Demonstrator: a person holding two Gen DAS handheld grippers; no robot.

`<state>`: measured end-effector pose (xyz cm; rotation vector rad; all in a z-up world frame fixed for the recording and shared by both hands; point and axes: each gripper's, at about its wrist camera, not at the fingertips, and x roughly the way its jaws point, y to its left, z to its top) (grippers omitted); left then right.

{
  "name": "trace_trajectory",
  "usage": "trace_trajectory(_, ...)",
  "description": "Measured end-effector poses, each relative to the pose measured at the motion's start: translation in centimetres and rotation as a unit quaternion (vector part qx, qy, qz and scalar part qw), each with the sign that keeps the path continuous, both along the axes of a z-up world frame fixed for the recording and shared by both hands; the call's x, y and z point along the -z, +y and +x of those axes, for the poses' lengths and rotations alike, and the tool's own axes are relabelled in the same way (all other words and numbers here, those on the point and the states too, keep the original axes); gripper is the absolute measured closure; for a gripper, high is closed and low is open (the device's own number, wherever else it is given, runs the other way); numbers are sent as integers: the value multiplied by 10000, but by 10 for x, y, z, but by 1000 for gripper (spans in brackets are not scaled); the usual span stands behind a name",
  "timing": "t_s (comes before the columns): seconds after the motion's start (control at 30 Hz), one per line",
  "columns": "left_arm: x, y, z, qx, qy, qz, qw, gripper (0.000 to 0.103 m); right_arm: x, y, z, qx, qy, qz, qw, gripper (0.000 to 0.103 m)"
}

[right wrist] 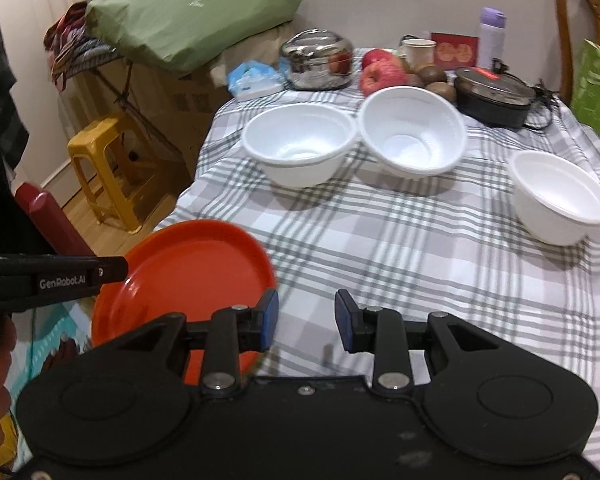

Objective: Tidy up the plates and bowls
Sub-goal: 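Lift the orange plate with the left gripper and lower it onto the magenta plate, then open the left gripper and pull it back from the plate stack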

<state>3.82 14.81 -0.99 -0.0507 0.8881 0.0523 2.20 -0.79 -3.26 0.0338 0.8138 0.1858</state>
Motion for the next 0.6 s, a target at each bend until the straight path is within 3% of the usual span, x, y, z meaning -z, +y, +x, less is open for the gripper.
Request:
trace_trajectory(0.27, -8, -56, -7, 371, -103, 145, 9992, 71, -5, -50, -26, 493, -474, 159, 9975, 45)
trace_trajectory(0.37, -9, -79, -9, 570, -128, 204, 9981, 70, -6, -68, -34, 733, -655, 92, 9951, 43)
trace_trajectory(0.6, -18, -129, -7, 969, -275, 327, 9944, 68, -6, -120, -42, 1115, -563, 189, 9920, 43)
